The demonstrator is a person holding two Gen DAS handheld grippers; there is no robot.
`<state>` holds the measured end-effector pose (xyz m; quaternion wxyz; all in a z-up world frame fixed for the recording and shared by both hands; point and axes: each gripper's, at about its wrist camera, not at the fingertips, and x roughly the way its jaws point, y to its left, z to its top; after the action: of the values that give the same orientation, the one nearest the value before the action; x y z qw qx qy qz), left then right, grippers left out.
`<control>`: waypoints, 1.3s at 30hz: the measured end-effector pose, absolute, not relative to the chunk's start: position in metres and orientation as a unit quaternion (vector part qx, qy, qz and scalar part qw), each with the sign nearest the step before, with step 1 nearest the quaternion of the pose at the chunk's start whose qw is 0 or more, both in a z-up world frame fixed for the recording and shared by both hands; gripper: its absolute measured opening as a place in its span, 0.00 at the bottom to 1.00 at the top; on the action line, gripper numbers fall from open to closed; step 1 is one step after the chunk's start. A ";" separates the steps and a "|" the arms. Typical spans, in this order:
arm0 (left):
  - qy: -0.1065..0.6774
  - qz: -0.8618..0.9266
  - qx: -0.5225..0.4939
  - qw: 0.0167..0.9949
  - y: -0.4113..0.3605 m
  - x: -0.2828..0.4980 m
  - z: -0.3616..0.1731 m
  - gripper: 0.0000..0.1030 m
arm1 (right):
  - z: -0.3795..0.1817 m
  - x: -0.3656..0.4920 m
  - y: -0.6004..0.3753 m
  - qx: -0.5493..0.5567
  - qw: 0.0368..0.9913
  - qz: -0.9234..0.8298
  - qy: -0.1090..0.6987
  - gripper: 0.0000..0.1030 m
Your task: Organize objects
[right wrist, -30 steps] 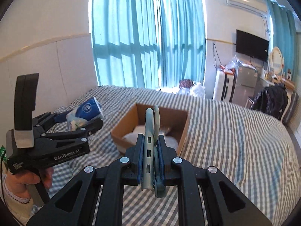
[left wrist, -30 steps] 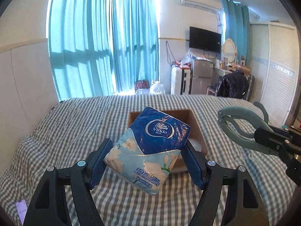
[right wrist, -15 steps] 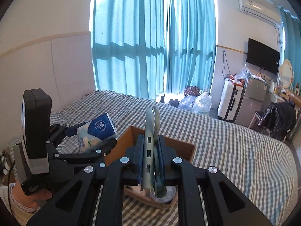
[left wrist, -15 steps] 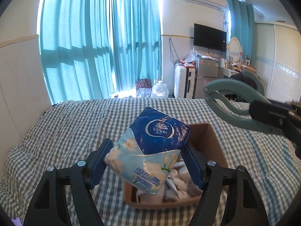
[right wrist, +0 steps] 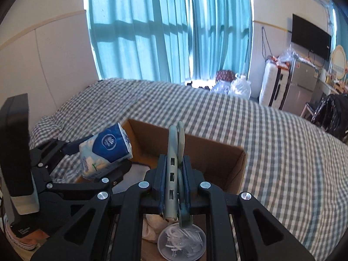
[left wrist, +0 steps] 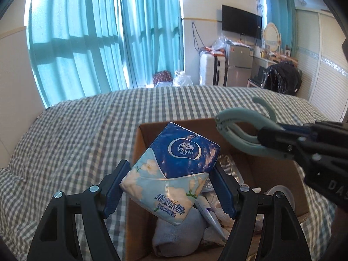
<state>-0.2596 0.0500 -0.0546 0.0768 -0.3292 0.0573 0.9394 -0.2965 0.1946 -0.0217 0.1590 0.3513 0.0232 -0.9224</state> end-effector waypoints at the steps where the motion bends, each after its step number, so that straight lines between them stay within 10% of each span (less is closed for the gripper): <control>1: 0.059 0.938 -0.333 0.078 0.053 -0.261 -0.058 0.74 | -0.027 -0.298 0.198 0.357 0.158 -0.920 0.019 0.13; 13: 0.049 0.934 -0.347 0.069 0.056 -0.256 -0.056 0.89 | -0.013 -0.289 0.222 0.347 0.137 -0.927 -0.029 0.13; 30: 0.045 0.968 -0.244 0.036 0.051 -0.150 0.057 1.00 | 0.120 -0.140 0.244 0.217 0.075 -0.973 -0.009 0.89; 39: 0.010 0.979 -0.205 0.025 0.035 -0.100 0.096 1.00 | 0.141 -0.081 0.258 0.181 0.051 -0.982 -0.022 1.00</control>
<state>-0.0998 0.0351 0.0960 0.0246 -0.2045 0.0098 0.9785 -0.0809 0.2579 0.1406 0.0513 0.1808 -0.0224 -0.9819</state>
